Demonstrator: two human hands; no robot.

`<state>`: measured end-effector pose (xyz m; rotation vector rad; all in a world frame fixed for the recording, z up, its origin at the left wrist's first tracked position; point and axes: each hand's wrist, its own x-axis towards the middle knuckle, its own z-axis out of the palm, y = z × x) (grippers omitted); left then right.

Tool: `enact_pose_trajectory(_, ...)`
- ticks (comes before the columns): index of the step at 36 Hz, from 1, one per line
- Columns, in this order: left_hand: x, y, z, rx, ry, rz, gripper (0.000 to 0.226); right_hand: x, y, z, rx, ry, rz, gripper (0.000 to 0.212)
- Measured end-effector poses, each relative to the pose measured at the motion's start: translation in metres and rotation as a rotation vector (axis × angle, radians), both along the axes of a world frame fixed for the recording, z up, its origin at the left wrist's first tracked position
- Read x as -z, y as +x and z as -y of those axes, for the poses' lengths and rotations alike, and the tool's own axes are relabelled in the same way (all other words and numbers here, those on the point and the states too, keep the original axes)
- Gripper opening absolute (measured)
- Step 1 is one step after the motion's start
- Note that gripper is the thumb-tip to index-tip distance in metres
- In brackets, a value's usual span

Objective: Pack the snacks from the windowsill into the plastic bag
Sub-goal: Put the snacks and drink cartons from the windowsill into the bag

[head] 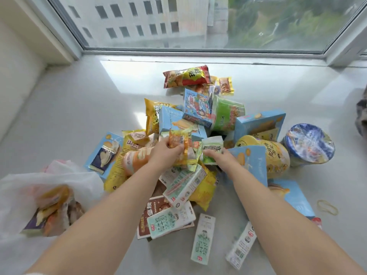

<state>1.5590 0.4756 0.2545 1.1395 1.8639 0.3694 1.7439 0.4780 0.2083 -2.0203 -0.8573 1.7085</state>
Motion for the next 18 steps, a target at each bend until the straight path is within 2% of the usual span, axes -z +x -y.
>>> enact_pose_trajectory(4,0.013,-0.005,-0.011,-0.001,-0.094,0.018,0.065,0.006,-0.004,-0.004,0.006,-0.095,-0.112,0.067)
enact_pose_trajectory(8,0.017,-0.005,-0.022,-0.034,-0.183,0.117,0.082,0.064,0.006,-0.019,-0.051,-0.076,-0.066,0.101)
enact_pose_trajectory(10,0.019,-0.002,-0.025,-0.029,-0.202,0.108,0.090,0.067,0.006,-0.023,-0.039,-0.087,-0.052,0.102)
enact_pose_trajectory(11,0.021,0.000,-0.027,-0.036,-0.204,0.104,0.087,0.052,0.002,-0.022,-0.017,-0.097,-0.042,0.100)
enact_pose_trajectory(13,0.022,0.002,-0.028,-0.060,-0.204,0.106,0.073,0.023,-0.008,-0.019,0.038,-0.118,-0.023,0.087)
enact_pose_trajectory(14,0.023,0.003,-0.028,-0.072,-0.207,0.103,0.071,0.021,-0.009,-0.018,0.081,-0.118,-0.024,0.071)
enact_pose_trajectory(16,0.024,0.004,-0.029,-0.070,-0.194,0.090,0.081,0.028,-0.008,-0.015,0.152,-0.104,-0.020,0.044)
enact_pose_trajectory(18,0.023,0.006,-0.029,-0.062,-0.161,0.093,0.096,0.036,-0.007,-0.012,0.234,-0.118,0.010,0.050)
